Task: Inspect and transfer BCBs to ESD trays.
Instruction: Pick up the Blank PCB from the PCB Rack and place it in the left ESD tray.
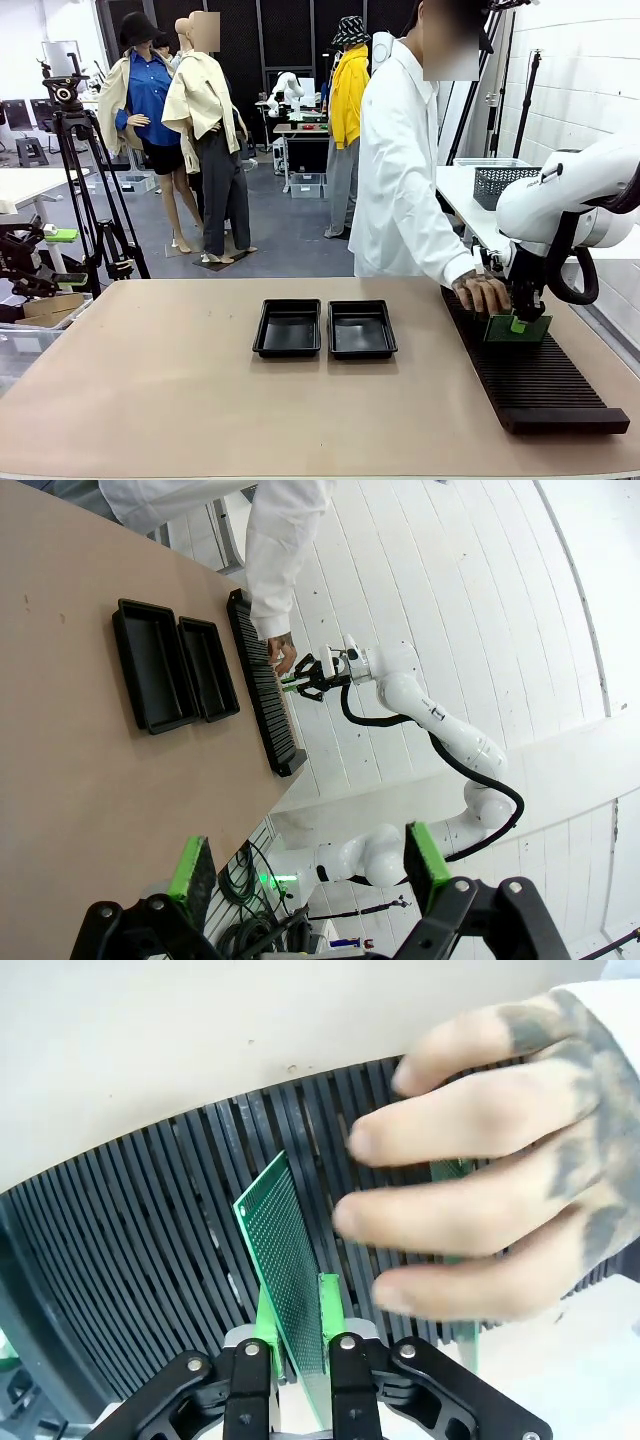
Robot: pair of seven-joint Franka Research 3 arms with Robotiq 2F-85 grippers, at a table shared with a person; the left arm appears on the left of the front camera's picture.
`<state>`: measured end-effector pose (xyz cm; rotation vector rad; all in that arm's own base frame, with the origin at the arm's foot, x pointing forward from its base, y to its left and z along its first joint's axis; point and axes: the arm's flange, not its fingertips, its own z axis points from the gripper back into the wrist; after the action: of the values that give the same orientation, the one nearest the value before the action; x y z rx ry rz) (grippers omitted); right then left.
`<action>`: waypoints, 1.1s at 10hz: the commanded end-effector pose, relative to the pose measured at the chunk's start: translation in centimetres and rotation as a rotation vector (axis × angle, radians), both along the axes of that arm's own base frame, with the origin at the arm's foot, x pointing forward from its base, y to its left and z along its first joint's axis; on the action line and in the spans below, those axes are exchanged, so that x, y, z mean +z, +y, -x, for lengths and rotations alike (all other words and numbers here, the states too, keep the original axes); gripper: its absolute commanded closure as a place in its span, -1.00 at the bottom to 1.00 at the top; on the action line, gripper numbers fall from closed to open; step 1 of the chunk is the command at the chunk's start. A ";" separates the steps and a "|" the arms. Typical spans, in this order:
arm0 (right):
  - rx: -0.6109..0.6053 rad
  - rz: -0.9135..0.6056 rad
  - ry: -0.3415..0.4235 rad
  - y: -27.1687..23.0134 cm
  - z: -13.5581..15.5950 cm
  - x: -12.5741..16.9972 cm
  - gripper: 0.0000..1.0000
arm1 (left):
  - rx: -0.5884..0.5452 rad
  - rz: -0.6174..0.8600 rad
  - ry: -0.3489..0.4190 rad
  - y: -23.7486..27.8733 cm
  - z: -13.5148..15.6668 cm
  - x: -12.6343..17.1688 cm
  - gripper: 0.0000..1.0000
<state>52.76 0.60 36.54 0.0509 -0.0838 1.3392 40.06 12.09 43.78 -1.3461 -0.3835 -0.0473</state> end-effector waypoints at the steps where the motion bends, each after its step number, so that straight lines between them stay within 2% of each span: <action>1: -0.002 -0.002 -0.002 0.0 0.0 0.0 0.57 | 0.001 -0.005 -0.001 0.2 0.1 0.0 -1.00; 11: -0.002 -0.002 -0.002 0.0 0.0 0.0 0.57 | 0.001 -0.005 -0.001 0.2 0.1 0.0 -1.00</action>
<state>52.76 0.60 36.54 0.0509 -0.0838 1.3392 40.06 12.09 43.78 -1.3461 -0.3835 -0.0473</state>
